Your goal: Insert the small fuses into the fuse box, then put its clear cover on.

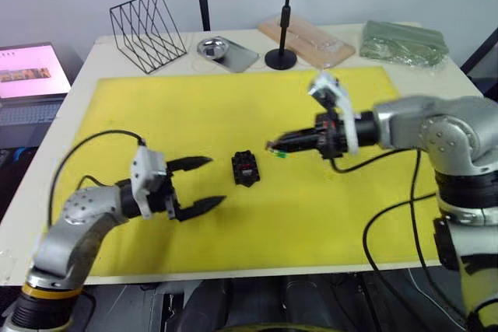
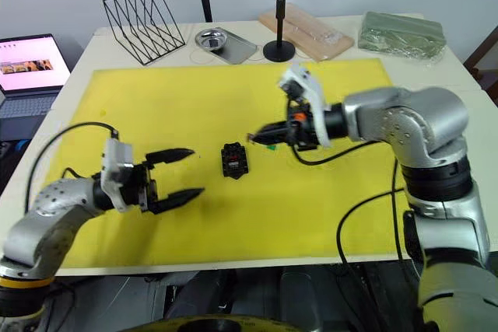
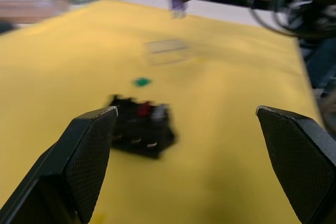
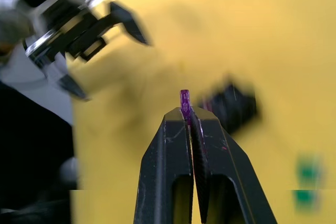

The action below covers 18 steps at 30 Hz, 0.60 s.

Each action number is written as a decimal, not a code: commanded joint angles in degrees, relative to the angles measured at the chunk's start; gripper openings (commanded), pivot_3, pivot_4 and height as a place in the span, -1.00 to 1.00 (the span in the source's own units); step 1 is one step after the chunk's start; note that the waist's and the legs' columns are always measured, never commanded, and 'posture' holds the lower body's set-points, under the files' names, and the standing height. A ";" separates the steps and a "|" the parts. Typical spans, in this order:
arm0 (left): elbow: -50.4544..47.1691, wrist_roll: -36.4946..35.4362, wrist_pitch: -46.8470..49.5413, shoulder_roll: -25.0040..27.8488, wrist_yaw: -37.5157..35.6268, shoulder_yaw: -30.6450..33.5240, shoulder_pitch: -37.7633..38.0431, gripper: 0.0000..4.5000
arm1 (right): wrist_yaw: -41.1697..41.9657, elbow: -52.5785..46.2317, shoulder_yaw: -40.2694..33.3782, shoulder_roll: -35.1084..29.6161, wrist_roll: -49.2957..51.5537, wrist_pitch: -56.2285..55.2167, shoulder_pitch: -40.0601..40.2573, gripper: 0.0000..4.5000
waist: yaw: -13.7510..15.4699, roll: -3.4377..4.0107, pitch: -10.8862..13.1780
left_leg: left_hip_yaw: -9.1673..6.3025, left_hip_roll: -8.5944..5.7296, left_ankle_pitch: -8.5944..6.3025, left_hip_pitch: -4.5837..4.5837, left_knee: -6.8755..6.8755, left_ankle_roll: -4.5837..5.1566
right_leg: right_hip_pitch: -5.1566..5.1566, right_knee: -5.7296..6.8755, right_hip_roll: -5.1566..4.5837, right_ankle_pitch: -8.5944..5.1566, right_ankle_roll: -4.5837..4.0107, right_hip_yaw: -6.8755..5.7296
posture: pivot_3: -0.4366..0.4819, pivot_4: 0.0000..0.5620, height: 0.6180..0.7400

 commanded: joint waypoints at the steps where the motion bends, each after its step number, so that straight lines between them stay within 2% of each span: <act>1: 2.36 1.67 -0.42 -0.30 -0.15 -0.57 -2.24 1.00 | 1.69 2.81 5.38 0.39 -7.05 -8.18 -1.99 -1.00 | 0.24 -0.05 0.00 | 0.00 -0.02 0.01 -0.03 0.04 -0.01 | 0.00 -0.01 -0.01 0.00 0.00 0.00 | -0.05 -0.47 1.00; 7: 5.42 5.61 -3.65 -2.62 -0.67 -3.57 -4.13 1.00 | 8.79 7.86 13.47 1.14 -16.38 -20.95 -3.39 -1.00 | -0.19 -0.06 0.00 | 0.04 -0.02 0.04 -0.06 0.01 -0.06 | -0.06 -0.04 -0.02 0.11 0.05 0.02 | -0.05 -0.47 1.00; 12: 6.72 7.34 -5.05 -4.18 -1.20 -5.28 -4.56 1.00 | 11.04 11.74 15.50 4.01 -21.64 -28.28 -3.44 -1.00 | -1.27 -0.05 0.00 | -0.01 0.02 0.06 -0.06 -0.09 -0.10 | -0.14 -0.01 0.01 0.14 -0.01 0.02 | -0.05 -0.47 1.00; 18: 8.10 8.02 -4.84 -6.01 -0.90 -5.98 -5.83 1.00 | 13.21 16.20 16.62 7.17 -26.89 -34.47 -3.54 -1.00 | -1.27 -0.05 0.00 | -0.02 0.02 0.06 -0.06 -0.08 -0.12 | -0.16 -0.01 0.01 0.15 -0.02 0.03 | -0.05 -0.47 1.00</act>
